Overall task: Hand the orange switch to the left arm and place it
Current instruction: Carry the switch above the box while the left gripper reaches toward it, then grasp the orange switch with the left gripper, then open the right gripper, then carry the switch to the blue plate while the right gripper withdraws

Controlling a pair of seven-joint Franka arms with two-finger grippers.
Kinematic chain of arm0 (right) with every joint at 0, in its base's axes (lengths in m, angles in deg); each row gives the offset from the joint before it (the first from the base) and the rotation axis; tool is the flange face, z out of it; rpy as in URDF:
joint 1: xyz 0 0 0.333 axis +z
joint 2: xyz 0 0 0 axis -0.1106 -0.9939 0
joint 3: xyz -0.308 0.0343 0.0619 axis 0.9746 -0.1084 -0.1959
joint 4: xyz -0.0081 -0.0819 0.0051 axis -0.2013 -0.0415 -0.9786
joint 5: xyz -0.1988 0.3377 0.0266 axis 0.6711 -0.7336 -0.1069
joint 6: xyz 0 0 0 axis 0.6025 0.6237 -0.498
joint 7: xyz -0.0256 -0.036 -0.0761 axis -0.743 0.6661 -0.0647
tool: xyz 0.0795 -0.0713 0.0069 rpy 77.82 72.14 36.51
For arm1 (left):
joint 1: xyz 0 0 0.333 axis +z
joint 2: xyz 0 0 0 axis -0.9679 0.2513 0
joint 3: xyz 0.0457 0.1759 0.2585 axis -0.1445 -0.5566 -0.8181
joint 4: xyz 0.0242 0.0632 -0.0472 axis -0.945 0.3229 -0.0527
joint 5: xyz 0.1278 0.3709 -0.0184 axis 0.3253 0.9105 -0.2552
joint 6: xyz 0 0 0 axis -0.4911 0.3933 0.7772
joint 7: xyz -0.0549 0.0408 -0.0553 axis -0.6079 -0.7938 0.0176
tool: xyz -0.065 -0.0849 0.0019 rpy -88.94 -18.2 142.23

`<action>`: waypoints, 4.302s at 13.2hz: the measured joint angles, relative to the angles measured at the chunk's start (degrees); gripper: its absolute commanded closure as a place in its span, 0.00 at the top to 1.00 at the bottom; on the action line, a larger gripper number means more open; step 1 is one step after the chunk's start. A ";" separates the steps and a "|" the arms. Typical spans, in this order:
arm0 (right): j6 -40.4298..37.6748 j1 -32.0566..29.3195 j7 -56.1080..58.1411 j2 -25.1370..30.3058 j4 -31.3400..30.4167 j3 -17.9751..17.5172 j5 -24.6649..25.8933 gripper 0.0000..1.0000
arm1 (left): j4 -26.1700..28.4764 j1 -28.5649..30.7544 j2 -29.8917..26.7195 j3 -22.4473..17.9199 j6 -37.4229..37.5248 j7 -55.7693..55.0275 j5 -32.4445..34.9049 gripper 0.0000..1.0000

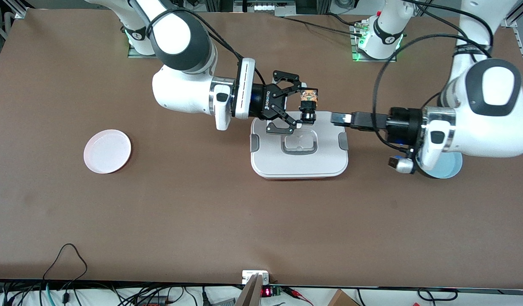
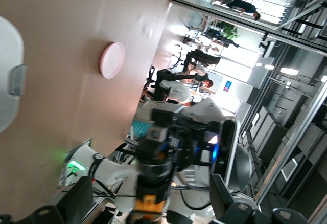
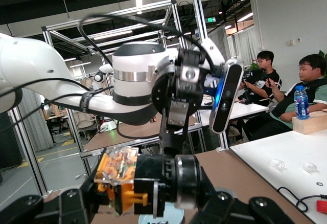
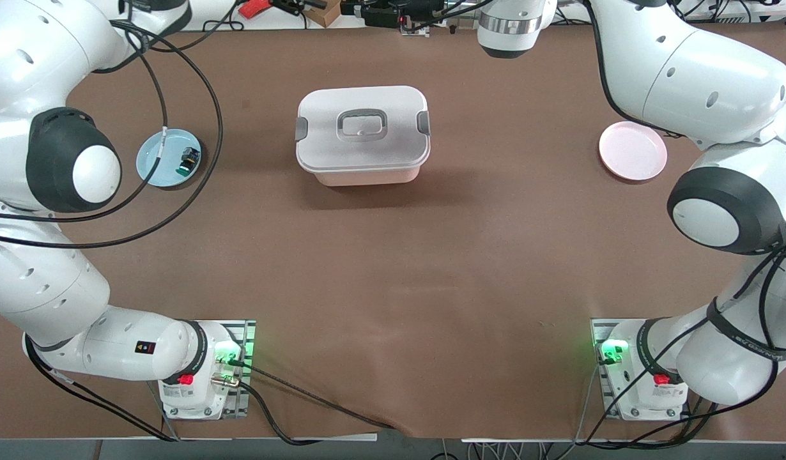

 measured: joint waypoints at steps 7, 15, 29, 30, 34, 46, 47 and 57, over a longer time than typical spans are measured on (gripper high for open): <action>2.18 0.96 1.24 -0.11 0.16 0.00 0.00 0.03 | 0.46 -1.77 -0.31 -0.02 -2.33 2.32 -1.77 1.00; 2.54 1.13 1.44 -0.17 0.19 0.00 -0.01 0.03 | 2.59 -2.03 -0.30 -0.06 0.44 3.47 -1.28 0.27; 3.52 2.38 0.97 -0.33 0.28 -0.02 -4.71 1.00 | 2.52 -1.84 -0.65 -0.41 2.75 4.39 1.85 0.00; 3.69 2.61 0.91 -0.34 0.28 -0.01 -4.91 1.00 | 2.52 -1.80 -0.65 -0.46 2.91 4.39 1.89 0.00; 4.04 2.40 0.81 -0.35 0.26 0.50 -5.05 1.00 | 2.52 -1.11 -0.65 -0.67 3.20 4.39 1.90 0.00; -8.43 -6.41 0.65 4.61 -9.31 3.26 -2.50 1.00 | 1.16 12.34 -5.12 -1.55 20.16 8.78 60.44 0.00; -11.62 -8.49 0.64 5.41 -10.71 3.33 -0.72 1.00 | 2.00 12.51 -6.12 -1.50 19.55 10.25 67.08 0.00; -36.86 -17.17 -19.46 7.20 -15.00 14.12 28.04 1.00 | 37.59 21.30 -6.91 -1.60 -25.34 16.33 99.81 0.00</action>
